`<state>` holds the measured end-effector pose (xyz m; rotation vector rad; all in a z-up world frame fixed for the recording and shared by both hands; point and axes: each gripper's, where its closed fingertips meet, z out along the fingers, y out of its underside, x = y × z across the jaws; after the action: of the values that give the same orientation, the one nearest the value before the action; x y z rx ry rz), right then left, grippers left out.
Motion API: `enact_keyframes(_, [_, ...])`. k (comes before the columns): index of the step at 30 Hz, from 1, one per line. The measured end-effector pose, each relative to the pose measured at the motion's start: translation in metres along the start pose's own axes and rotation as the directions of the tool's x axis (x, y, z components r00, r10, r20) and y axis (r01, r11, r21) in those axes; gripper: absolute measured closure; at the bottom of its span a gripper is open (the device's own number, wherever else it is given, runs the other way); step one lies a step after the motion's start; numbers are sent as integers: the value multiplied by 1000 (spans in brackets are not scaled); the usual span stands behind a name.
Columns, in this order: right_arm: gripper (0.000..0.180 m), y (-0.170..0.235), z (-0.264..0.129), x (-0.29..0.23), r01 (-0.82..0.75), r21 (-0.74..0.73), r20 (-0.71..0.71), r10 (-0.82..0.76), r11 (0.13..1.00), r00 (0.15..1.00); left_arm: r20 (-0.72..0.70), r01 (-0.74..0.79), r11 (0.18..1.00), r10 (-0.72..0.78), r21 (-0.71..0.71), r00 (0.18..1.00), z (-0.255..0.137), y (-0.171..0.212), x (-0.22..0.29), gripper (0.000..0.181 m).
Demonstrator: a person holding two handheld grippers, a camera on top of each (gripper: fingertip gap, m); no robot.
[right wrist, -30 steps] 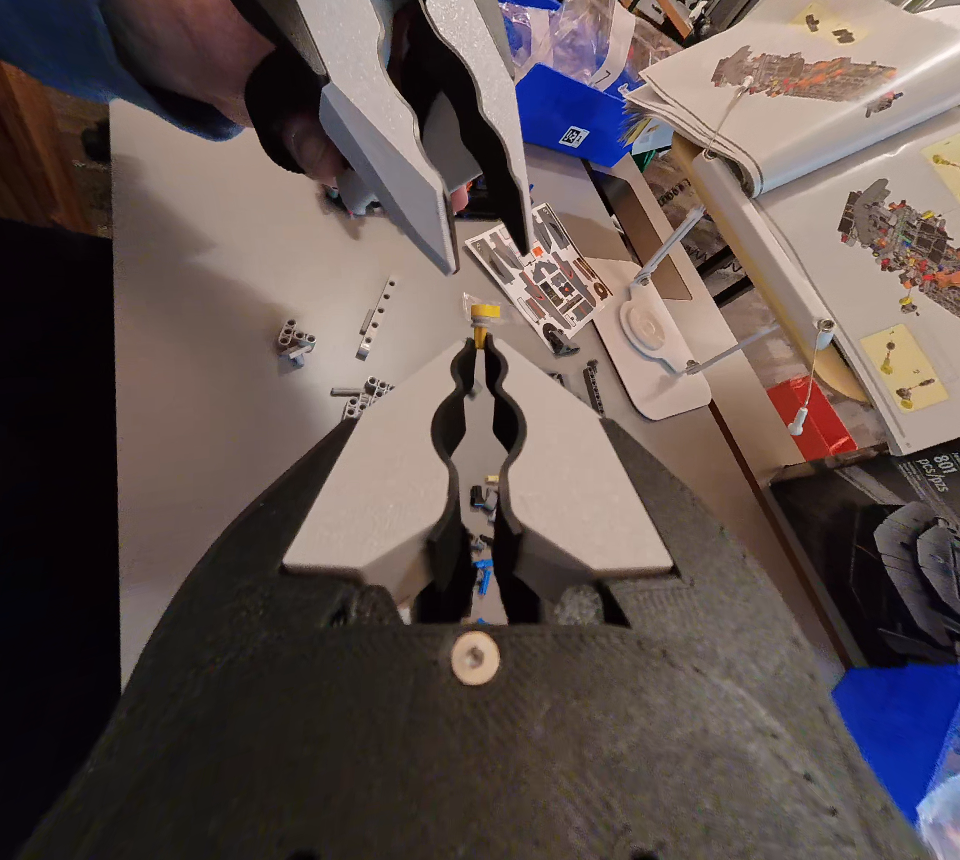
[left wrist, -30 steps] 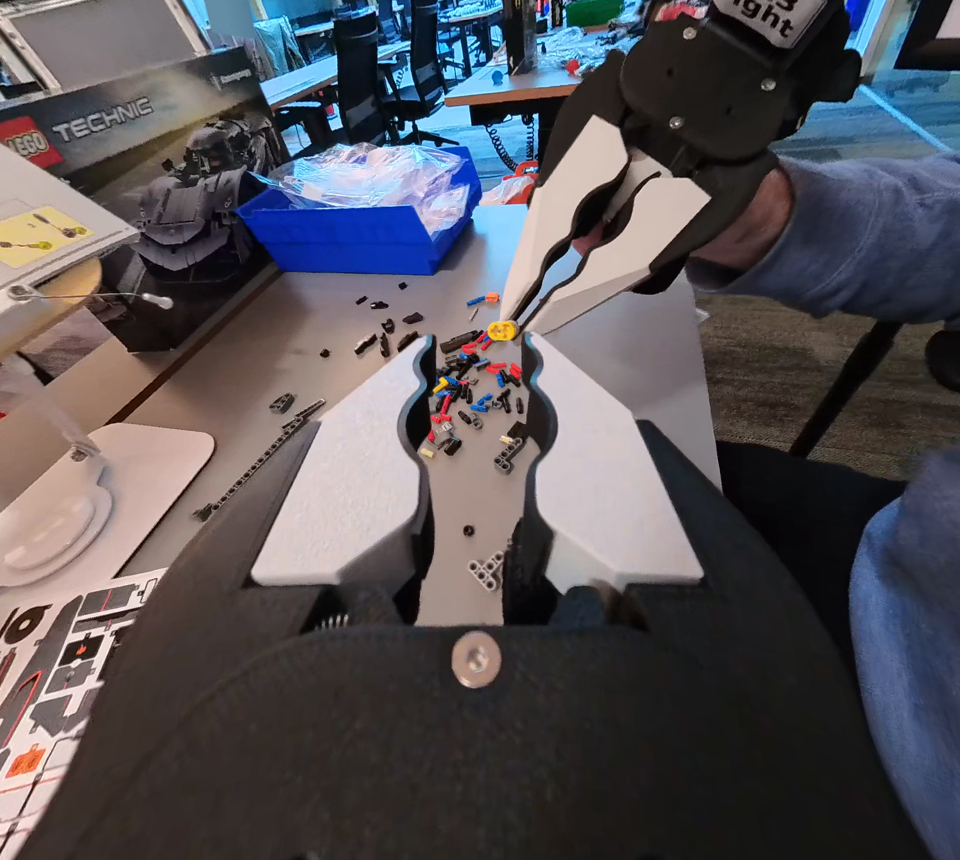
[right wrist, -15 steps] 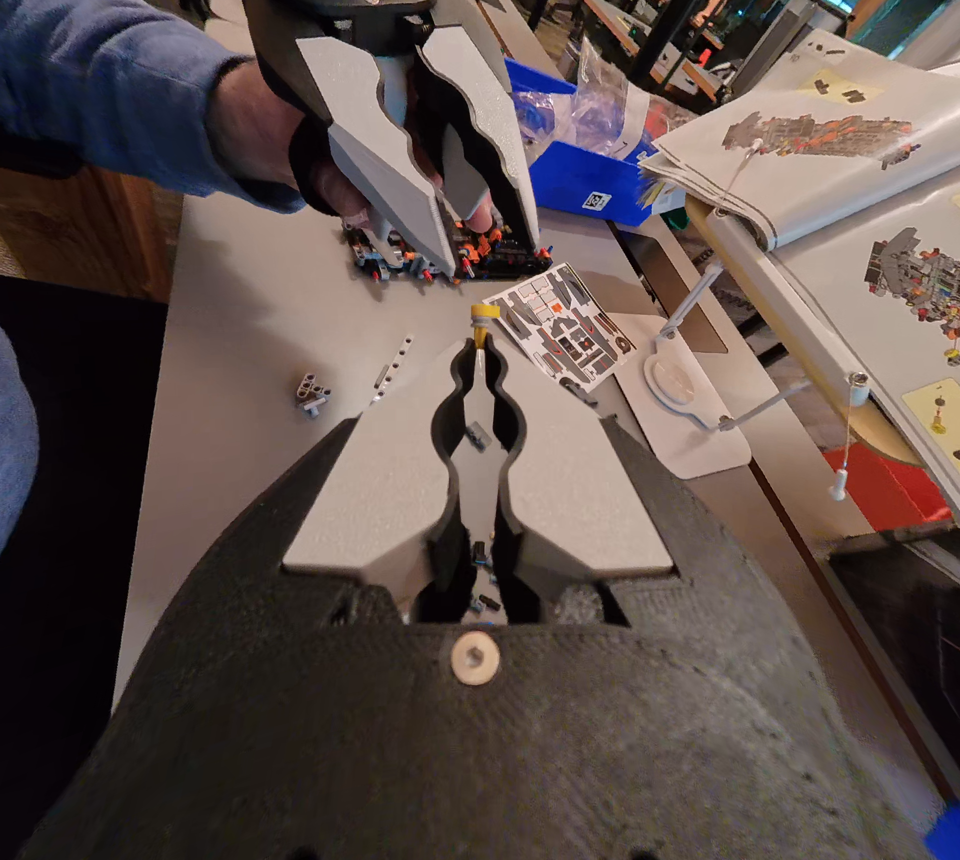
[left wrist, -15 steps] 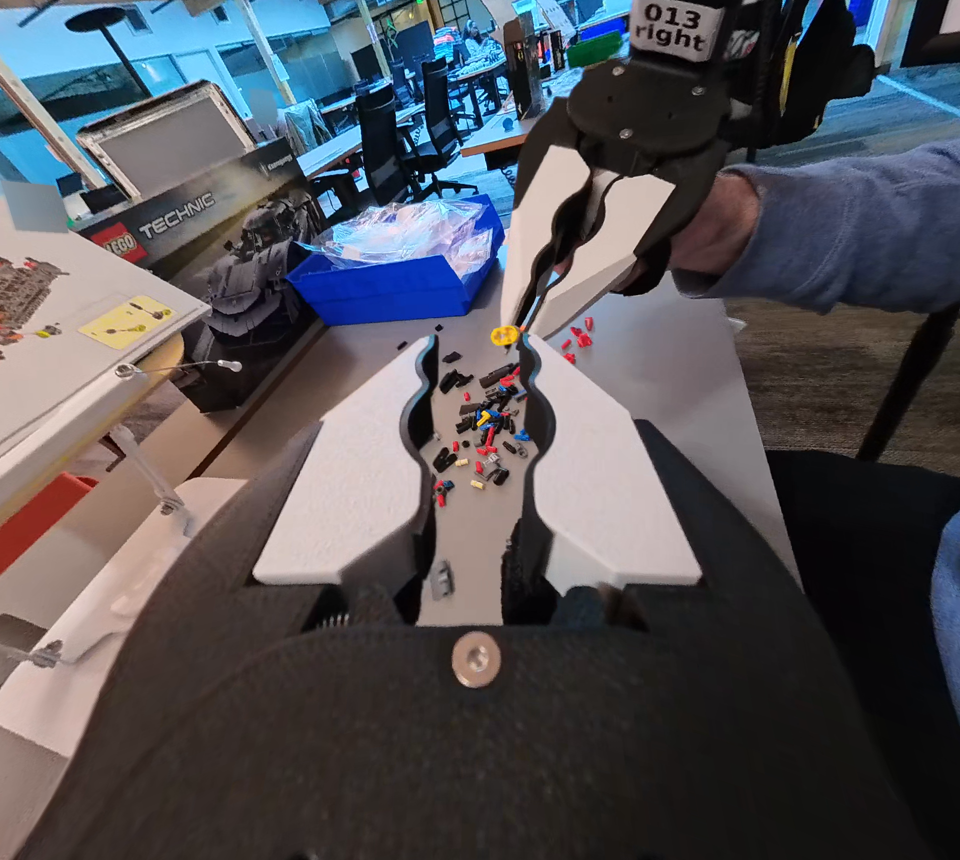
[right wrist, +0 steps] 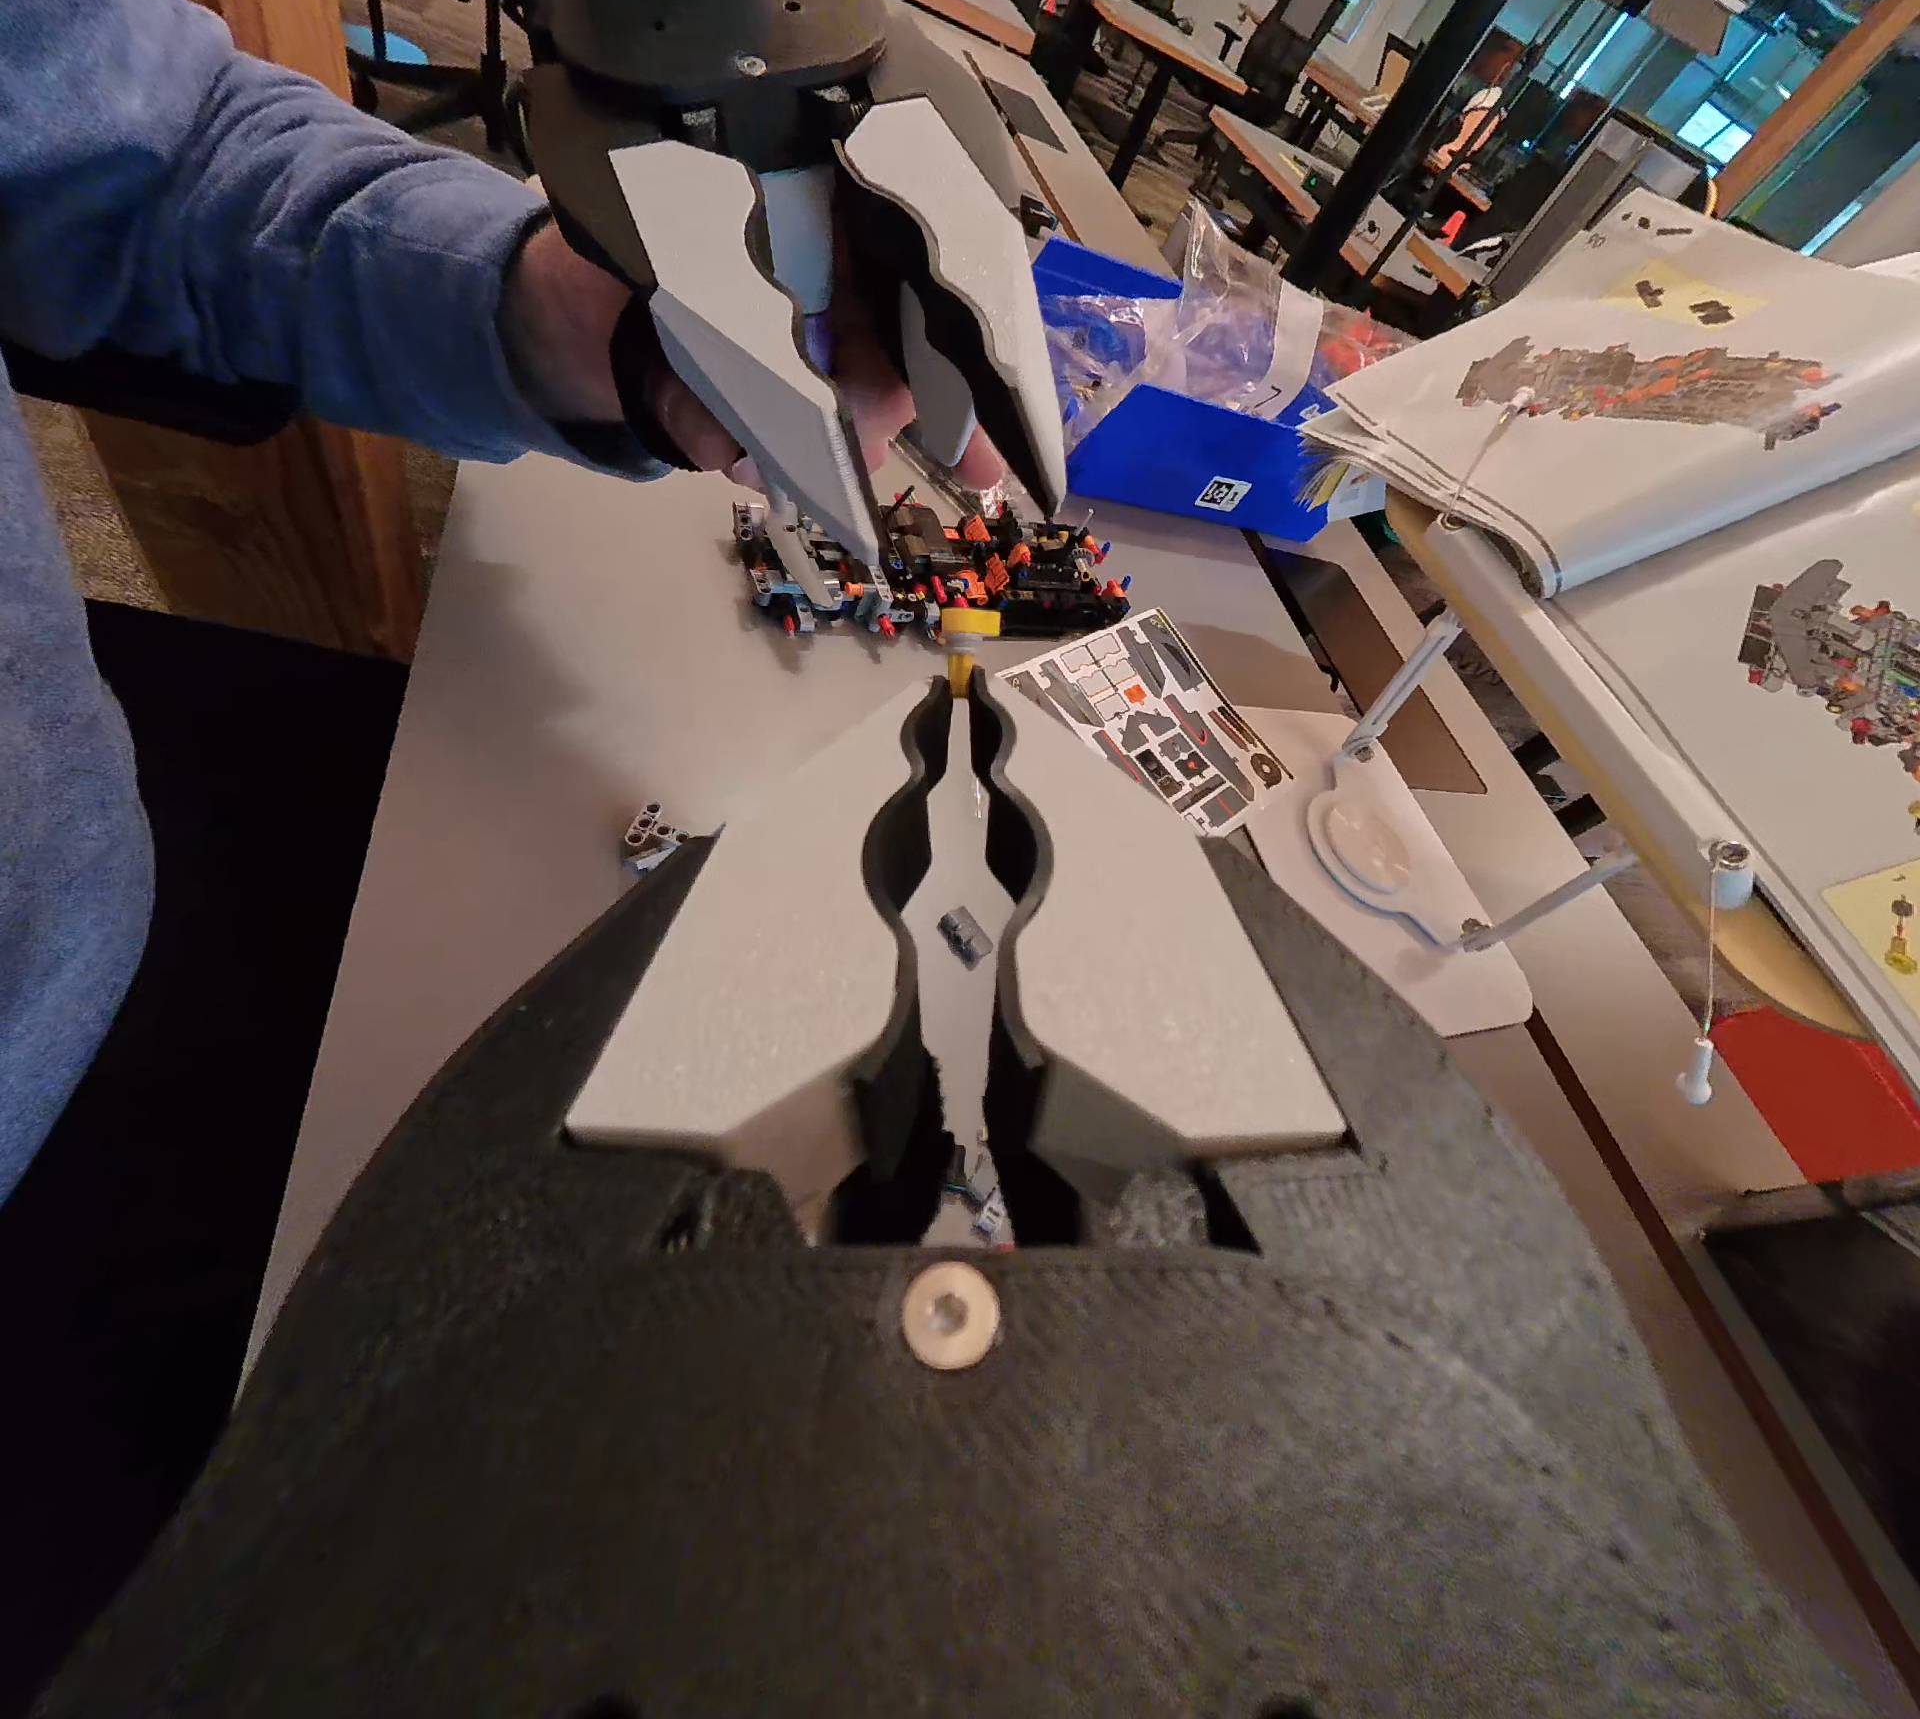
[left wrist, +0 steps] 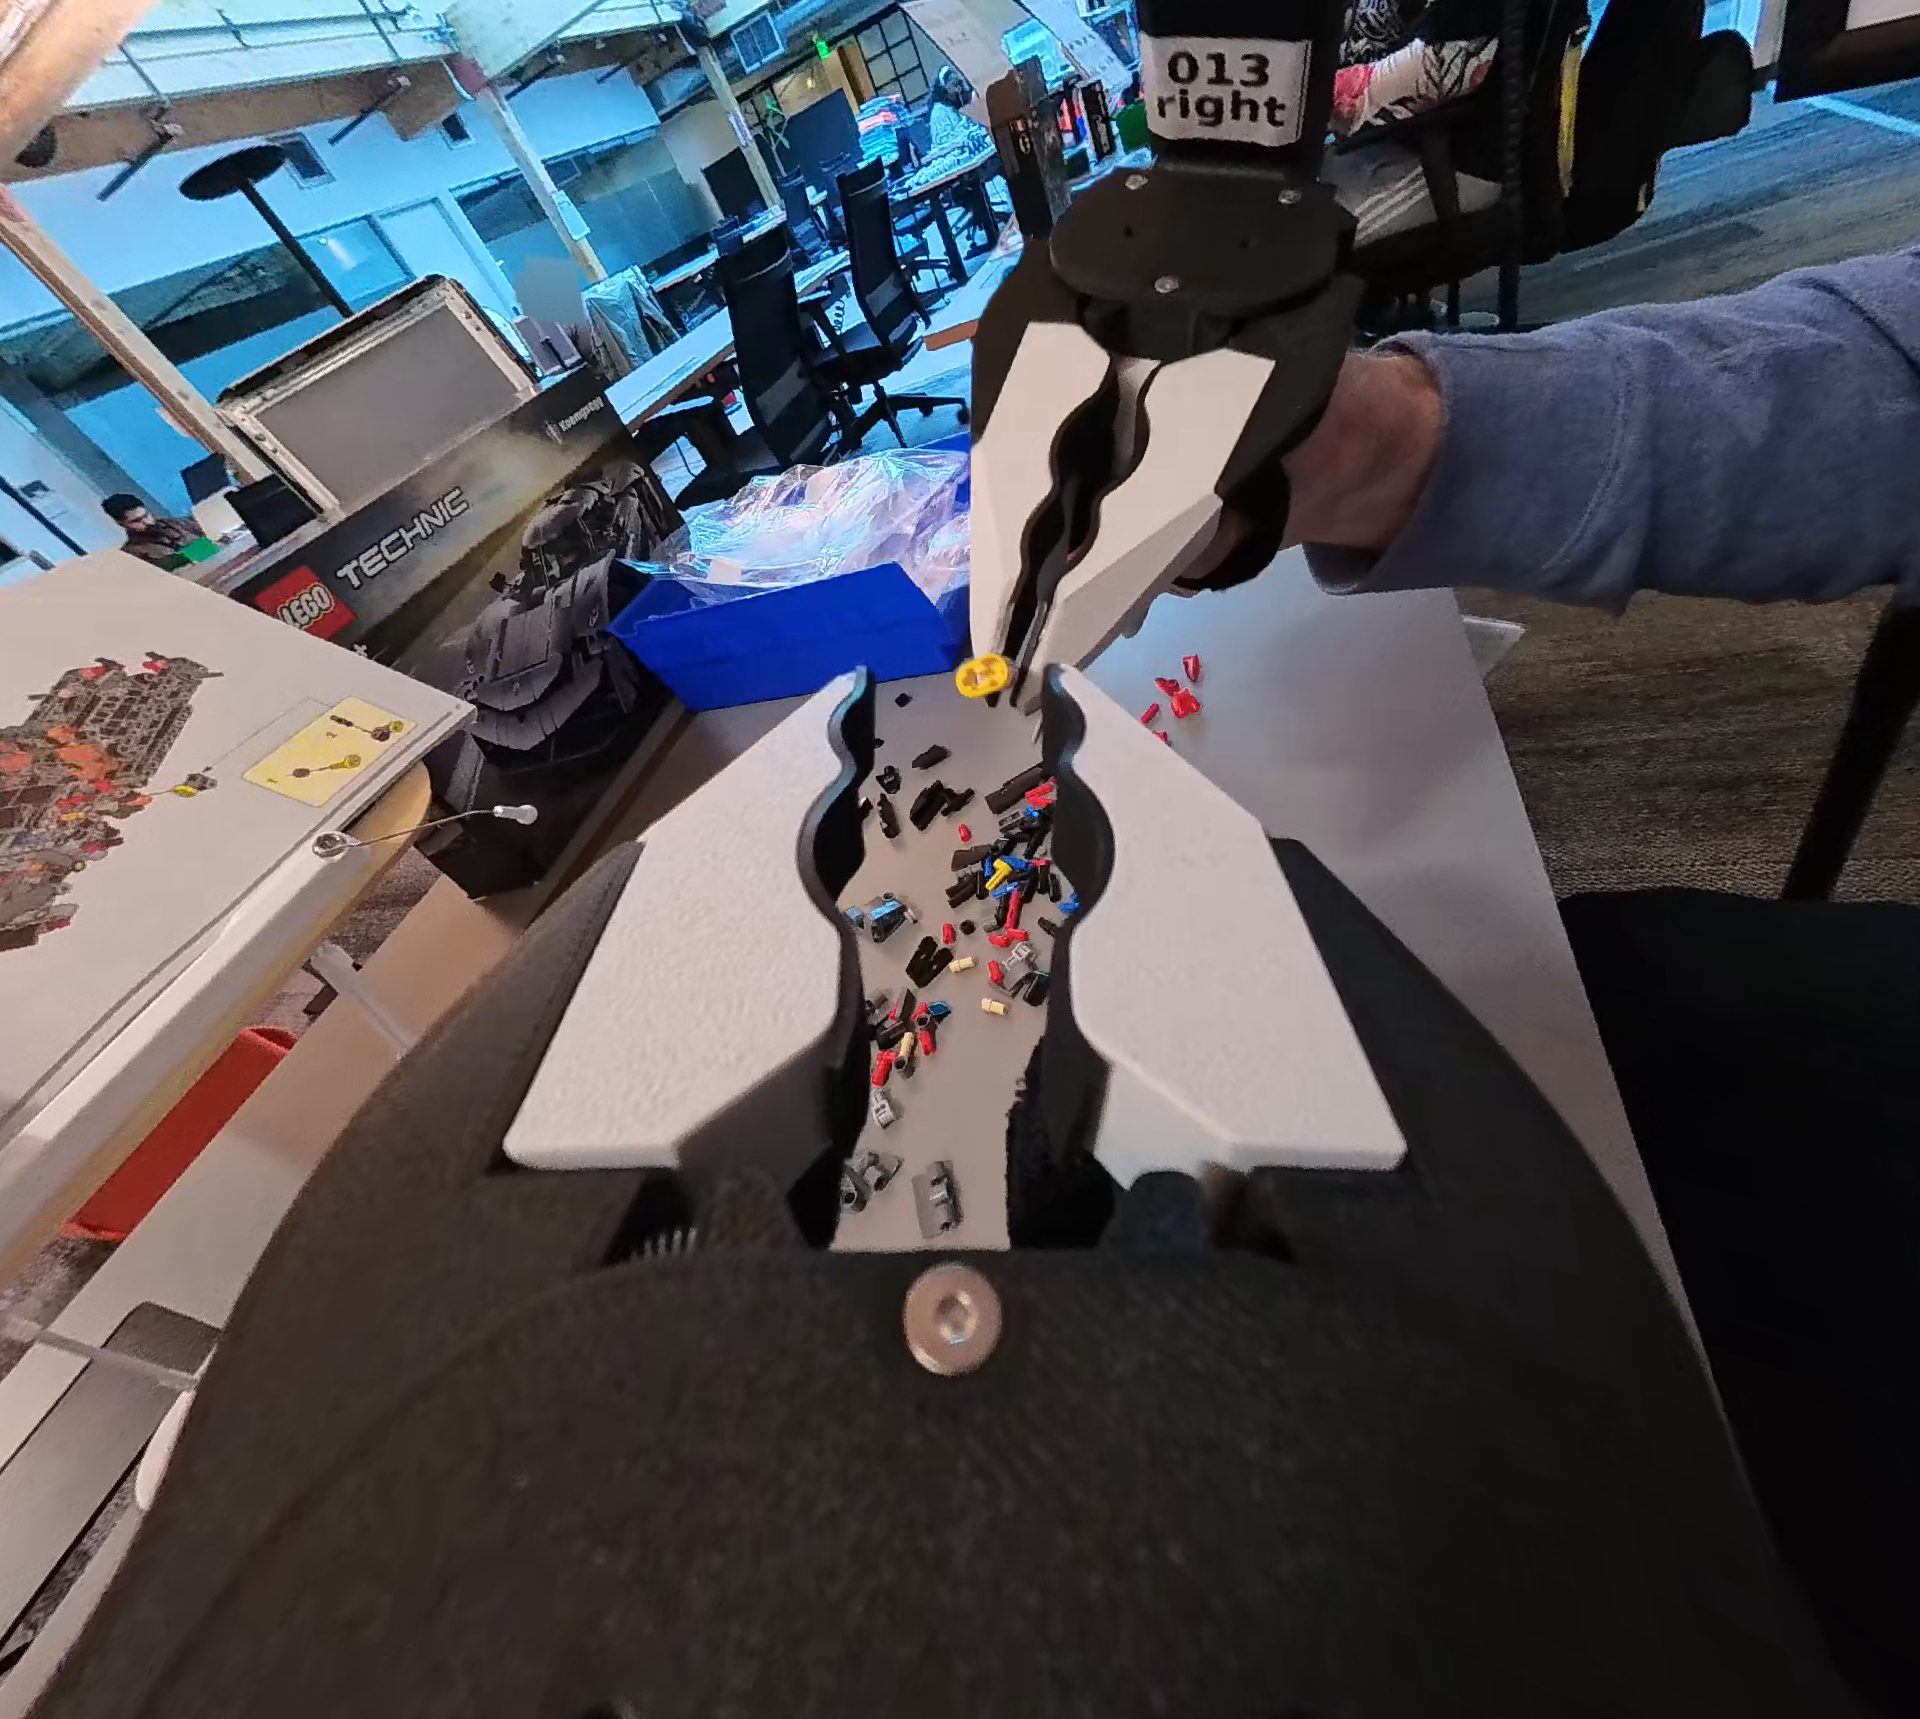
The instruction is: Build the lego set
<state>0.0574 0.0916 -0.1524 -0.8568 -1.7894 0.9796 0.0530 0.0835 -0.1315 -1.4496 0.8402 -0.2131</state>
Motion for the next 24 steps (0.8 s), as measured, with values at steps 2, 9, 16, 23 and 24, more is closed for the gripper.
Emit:
enact_keyframes(2, [180, -1, -1, 1, 3, 1, -3, -3, 1000, 1000, 5, -11, 1000, 11, -6, 1000, 0, 0, 0, 151])
enact_keyframes(9, [180, -4, -6, 4, 28, 3, -30, -28, 1000, 999, 12, -3, 1000, 3, 3, 1000, 1, -5, -2, 151])
enact_keyframes(16, [180, -11, -8, 3, 53, 16, -14, -53, 998, 998, 15, -74, 997, 73, 14, 997, 1, -15, 2, 151])
enact_keyframes(23, [180, -13, -9, -8, 54, 5, 89, -54, 999, 995, 7, -248, 968, 248, -39, 969, 7, -12, 12, 152])
enact_keyframes(24, [180, -14, -9, -11, 49, 2, 115, -49, 999, 992, 2, -277, 960, 278, -43, 961, 8, -12, 14, 152])
